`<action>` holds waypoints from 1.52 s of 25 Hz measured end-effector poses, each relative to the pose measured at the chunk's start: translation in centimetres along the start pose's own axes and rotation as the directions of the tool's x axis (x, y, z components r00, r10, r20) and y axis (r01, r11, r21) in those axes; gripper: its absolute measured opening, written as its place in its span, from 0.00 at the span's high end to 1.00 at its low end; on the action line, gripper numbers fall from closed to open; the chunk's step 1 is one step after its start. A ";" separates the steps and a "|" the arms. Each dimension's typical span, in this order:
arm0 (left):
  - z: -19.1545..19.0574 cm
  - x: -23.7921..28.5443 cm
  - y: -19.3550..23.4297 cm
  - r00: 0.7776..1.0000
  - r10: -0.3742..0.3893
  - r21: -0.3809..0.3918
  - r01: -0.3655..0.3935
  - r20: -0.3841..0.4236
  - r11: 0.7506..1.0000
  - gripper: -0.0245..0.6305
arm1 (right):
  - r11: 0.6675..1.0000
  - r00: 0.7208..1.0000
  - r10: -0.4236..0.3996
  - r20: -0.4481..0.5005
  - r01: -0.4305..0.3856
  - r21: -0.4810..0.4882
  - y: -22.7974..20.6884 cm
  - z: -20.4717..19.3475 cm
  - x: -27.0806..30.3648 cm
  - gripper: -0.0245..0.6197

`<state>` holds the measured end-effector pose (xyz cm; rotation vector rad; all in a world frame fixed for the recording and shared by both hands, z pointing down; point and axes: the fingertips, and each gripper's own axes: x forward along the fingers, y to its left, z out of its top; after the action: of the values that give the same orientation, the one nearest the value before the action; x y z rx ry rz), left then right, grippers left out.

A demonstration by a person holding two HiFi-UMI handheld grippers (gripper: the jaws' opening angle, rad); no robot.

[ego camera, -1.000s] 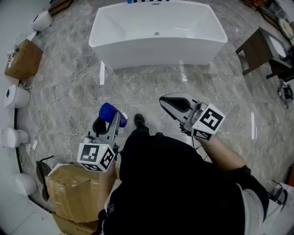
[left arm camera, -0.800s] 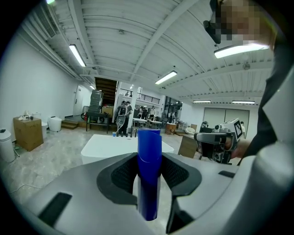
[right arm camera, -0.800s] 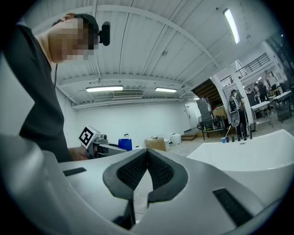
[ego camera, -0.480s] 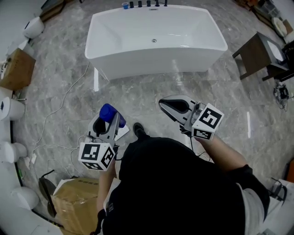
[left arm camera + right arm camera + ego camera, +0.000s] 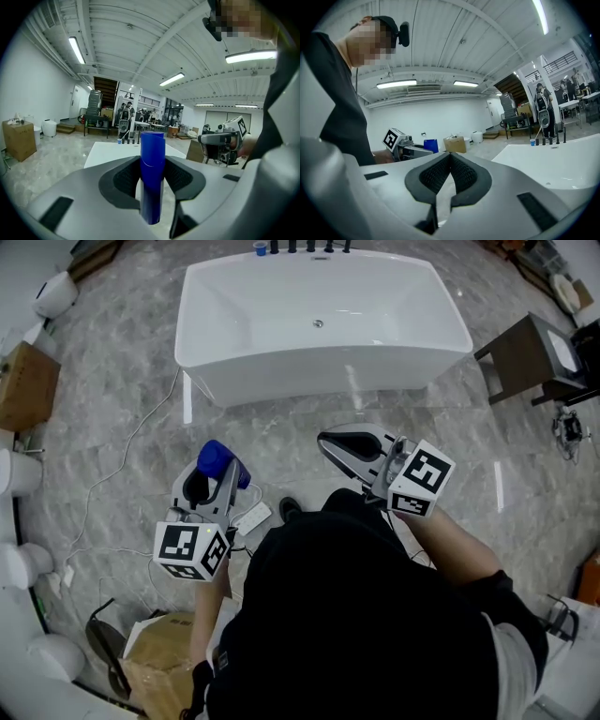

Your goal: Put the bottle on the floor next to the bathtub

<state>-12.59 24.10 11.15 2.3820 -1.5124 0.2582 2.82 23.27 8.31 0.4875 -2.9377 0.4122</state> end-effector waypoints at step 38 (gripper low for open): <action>3.6 27.7 10.9 0.968 0.207 -0.143 -0.227 -0.140 0.963 0.71 | 0.951 0.955 0.239 -0.177 -0.193 0.240 -30.8 -3.1 11.6 0.92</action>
<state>-10.66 -5.05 18.16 2.0414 -1.6698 0.3165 2.52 -7.32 20.88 0.1312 -2.7653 0.7718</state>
